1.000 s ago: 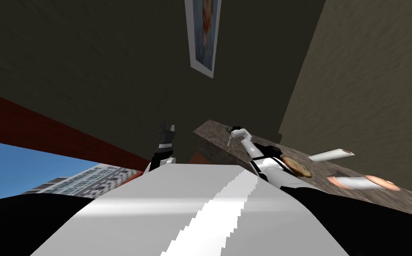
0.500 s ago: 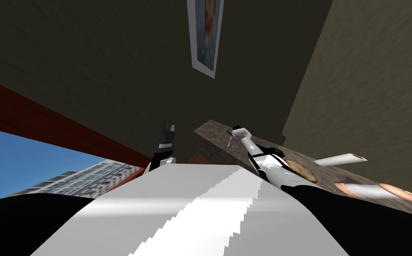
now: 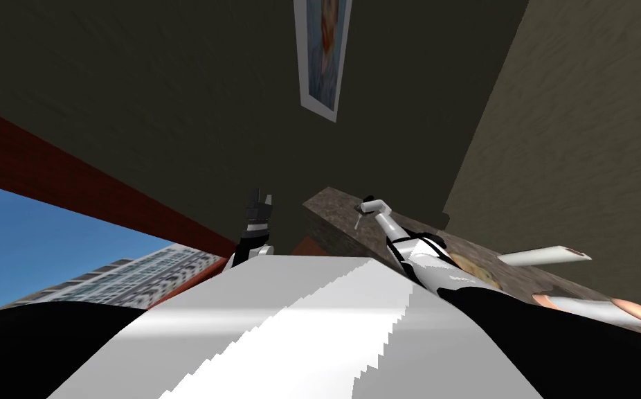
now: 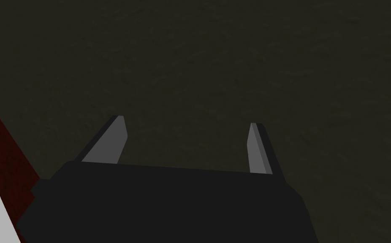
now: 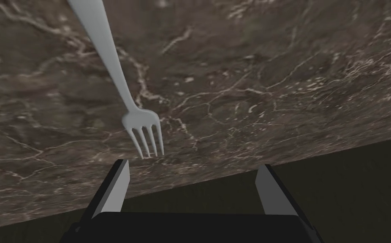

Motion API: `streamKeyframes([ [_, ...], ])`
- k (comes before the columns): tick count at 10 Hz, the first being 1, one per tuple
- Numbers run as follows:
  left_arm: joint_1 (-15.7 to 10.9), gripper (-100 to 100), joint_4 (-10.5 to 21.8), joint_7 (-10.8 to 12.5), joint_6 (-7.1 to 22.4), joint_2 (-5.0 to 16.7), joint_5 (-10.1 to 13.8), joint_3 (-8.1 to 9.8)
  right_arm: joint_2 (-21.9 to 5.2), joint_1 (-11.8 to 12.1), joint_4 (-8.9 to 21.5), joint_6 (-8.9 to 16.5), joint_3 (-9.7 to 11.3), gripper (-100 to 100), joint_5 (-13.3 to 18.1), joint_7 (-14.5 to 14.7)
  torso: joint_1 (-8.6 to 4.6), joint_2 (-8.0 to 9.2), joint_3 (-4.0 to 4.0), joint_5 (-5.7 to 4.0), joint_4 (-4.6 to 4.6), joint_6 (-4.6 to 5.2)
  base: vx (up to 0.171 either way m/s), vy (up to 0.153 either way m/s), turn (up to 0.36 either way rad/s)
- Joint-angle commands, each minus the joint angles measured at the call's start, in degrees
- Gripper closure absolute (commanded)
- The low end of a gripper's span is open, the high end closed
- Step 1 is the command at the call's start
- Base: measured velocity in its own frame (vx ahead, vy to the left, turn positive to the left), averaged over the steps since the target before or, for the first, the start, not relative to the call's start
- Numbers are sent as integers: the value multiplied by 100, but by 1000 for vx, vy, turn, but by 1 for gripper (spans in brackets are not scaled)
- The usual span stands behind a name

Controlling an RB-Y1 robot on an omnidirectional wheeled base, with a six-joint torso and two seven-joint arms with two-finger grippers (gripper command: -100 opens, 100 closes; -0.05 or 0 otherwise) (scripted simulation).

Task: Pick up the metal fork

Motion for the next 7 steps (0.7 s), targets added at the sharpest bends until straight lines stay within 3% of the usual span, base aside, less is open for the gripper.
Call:
streamKeyframes([
  [1,0,0,0,0,0,0,0,0,-29,-102,190,286,30,-100,-63,97,0,0,0,0,0,0,-4,-26,78],
  [2,0,0,0,0,0,0,0,0,-29,-102,190,303,30,-100,-63,97,-1,-1,0,0,0,-2,-4,-23,41],
  [7,0,0,0,0,0,0,0,0,-129,-384,828,1148,152,-100,-265,404,4,-3,-2,1,-1,-2,0,-18,87],
])
